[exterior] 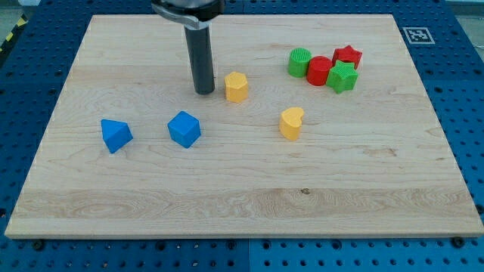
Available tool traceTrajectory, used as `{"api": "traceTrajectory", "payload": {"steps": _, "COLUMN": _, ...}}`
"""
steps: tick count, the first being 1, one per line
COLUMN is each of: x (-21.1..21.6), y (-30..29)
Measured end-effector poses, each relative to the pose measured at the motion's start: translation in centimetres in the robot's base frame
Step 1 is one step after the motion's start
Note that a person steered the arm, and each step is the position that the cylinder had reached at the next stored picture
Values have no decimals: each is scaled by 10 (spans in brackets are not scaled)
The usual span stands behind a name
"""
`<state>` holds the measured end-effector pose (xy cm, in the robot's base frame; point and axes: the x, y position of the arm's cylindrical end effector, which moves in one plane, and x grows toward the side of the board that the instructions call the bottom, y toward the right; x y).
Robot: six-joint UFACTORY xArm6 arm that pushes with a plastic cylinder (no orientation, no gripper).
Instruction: Move the yellow hexagon into the yellow heart
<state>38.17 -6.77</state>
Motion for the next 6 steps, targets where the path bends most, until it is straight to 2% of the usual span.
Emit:
{"api": "traceTrajectory", "payload": {"steps": 3, "x": 1, "y": 61}}
{"api": "traceTrajectory", "payload": {"steps": 6, "x": 48, "y": 129}}
